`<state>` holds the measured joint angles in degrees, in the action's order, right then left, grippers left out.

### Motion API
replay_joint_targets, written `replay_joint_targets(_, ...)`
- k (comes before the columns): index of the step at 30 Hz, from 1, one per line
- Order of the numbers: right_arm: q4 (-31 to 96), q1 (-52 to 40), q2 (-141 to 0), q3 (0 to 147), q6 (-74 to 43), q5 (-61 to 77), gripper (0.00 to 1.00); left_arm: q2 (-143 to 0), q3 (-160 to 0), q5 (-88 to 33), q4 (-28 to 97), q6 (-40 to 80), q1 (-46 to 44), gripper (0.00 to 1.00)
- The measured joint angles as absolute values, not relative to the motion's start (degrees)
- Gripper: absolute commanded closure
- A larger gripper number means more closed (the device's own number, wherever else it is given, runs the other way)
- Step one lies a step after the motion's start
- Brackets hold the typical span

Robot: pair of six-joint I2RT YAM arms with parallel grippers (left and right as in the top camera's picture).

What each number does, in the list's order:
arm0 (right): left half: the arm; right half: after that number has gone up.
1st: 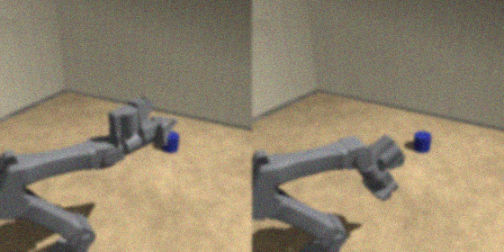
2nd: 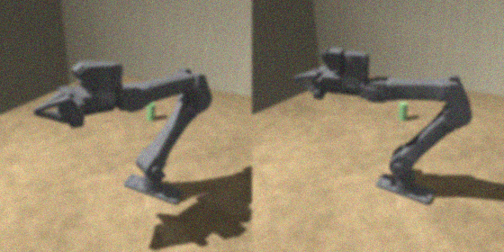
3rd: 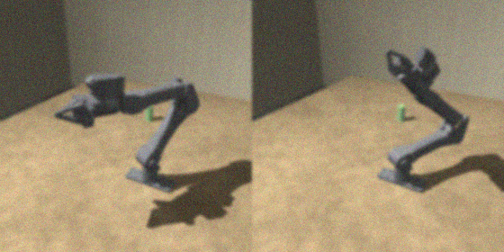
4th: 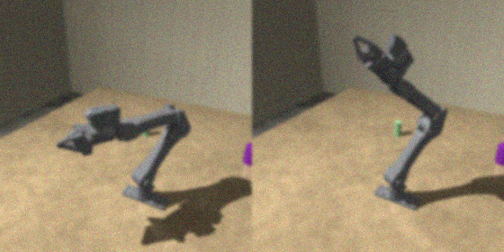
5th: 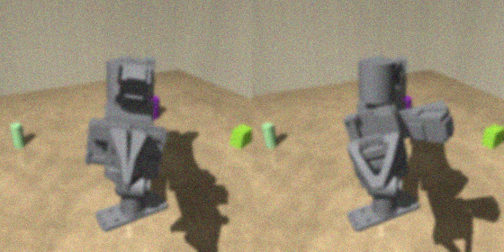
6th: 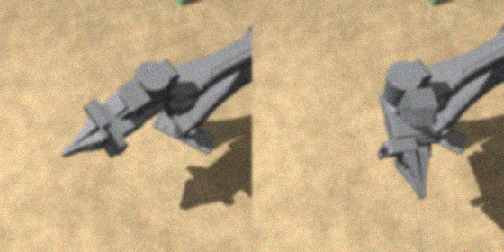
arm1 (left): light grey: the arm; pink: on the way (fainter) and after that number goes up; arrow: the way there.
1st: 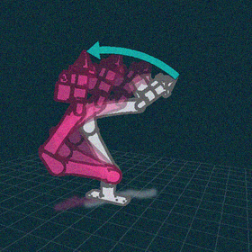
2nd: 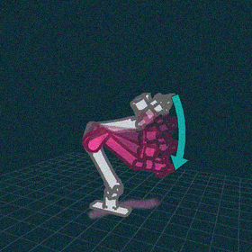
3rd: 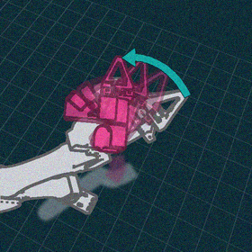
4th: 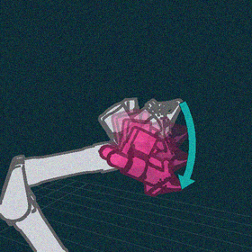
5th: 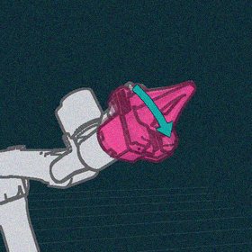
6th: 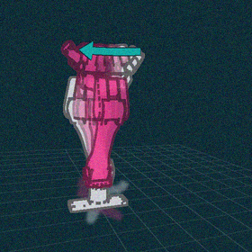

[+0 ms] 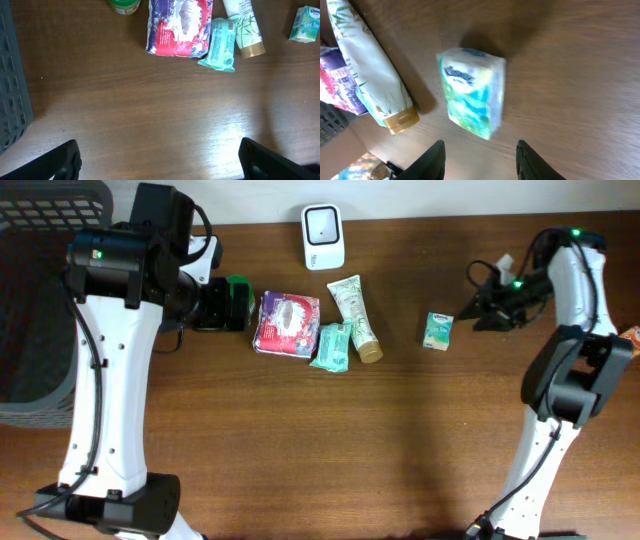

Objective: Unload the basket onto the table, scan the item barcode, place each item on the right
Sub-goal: 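Lift the green pack and bring it toward the scanner, then hold the green pack face-down over the scanner window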

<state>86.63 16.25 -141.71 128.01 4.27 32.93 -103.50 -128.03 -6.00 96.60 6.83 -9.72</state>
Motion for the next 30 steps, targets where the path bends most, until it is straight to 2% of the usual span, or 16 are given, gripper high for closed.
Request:
replay_joint_targets(4, 79.1, 12.3, -141.7, 119.6, 1.5, 30.8, 0.6, -103.5, -128.0, -6.0, 96.6, 6.8, -9.7, 0.01)
replay_joint_targets(5, 76.6, 11.8, -141.5, 117.6, 1.2, 30.9, 0.81, -103.5, -128.0, -6.0, 96.6, 6.8, -9.7, 0.01)
replay_joint_targets(6, 75.1, 11.6, -141.4, 115.9, 1.1, 31.7, 0.96, -103.5, -128.0, -6.0, 96.6, 6.8, -9.7, 0.01)
replay_joint_targets(10, 74.5, 11.4, -140.9, 114.7, 1.2, 35.0, 0.96, -103.5, -128.0, -6.0, 96.6, 6.8, -9.7, 0.01)
replay_joint_targets(12, 77.8, 11.3, -140.9, 114.7, 5.9, 41.5, 0.96, -103.5, -128.0, -6.0, 96.6, 6.8, -9.7, 0.01)
replay_joint_targets(14, 83.1, 10.8, -140.9, 115.3, 14.6, 50.3, 0.96, -103.5, -128.0, -6.0, 96.6, 6.8, -9.7, 0.01)
replay_joint_targets(16, 91.5, 9.7, -140.9, 115.7, 29.8, 57.4, 0.96, -103.5, -128.0, -6.0, 96.6, 6.8, -9.7, 0.01)
replay_joint_targets(18, 97.1, 8.3, -141.0, 116.0, 42.6, 58.9, 0.96, -103.5, -128.0, -6.0, 96.6, 6.8, -9.7, 0.01)
replay_joint_targets(20, 97.1, 6.9, -141.0, 116.0, 49.4, 59.7, 0.96, -103.5, -128.0, -6.0, 96.6, 6.8, -9.7, 0.01)
replay_joint_targets(25, 96.6, 6.2, -141.1, 117.0, 53.6, 68.5, 0.96, -103.5, -128.0, -6.0, 96.6, 6.8, -9.7, 0.01)
replay_joint_targets(30, 95.8, 3.1, -141.1, 126.4, 53.4, 80.1, 0.96, -103.5, -128.0, -6.0, 96.6, 6.8, -9.7, 0.01)
